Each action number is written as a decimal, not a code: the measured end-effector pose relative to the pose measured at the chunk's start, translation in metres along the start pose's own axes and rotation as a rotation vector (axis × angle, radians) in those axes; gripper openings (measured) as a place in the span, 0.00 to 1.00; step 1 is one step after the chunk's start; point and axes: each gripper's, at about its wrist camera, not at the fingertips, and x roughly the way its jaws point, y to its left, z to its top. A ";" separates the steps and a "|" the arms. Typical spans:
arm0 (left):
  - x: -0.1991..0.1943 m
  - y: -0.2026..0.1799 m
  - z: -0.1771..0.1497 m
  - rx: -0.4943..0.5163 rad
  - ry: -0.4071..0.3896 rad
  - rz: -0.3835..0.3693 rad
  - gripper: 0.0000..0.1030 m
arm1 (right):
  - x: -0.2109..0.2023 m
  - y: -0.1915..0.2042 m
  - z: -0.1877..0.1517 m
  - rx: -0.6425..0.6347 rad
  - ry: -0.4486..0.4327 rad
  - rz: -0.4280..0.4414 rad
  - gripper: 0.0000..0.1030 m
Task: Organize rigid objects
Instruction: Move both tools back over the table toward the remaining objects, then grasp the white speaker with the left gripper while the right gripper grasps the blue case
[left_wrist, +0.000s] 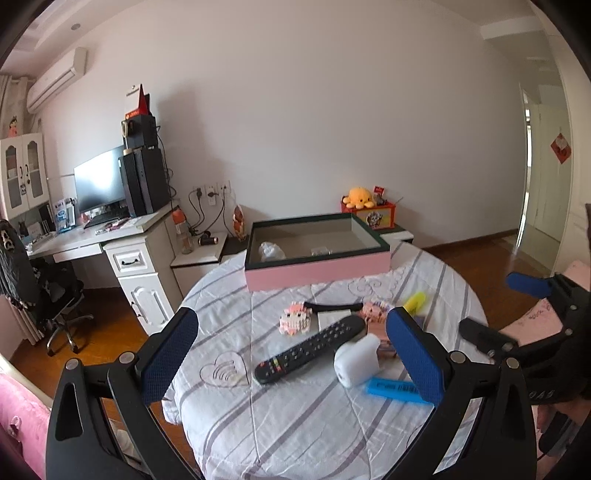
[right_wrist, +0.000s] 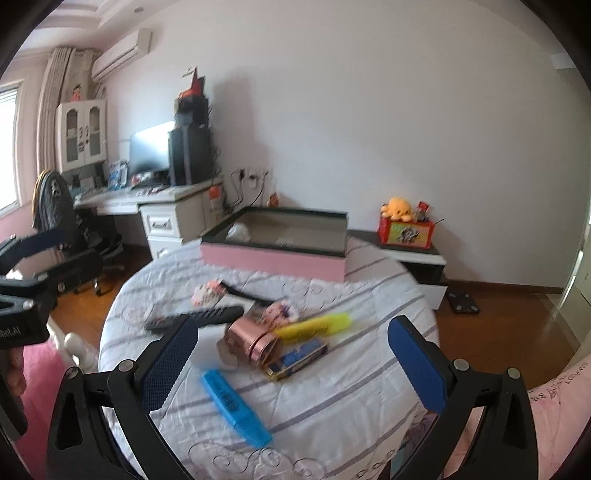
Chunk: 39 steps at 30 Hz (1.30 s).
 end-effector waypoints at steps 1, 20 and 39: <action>0.002 0.001 -0.003 -0.004 0.013 -0.002 1.00 | 0.007 0.003 -0.005 -0.012 0.025 0.007 1.00; 0.035 0.002 -0.036 -0.020 0.154 -0.019 1.00 | 0.077 0.025 -0.072 -0.086 0.277 0.154 0.37; 0.134 -0.059 -0.058 -0.082 0.349 0.002 1.00 | 0.083 -0.043 -0.069 0.039 0.250 0.078 0.26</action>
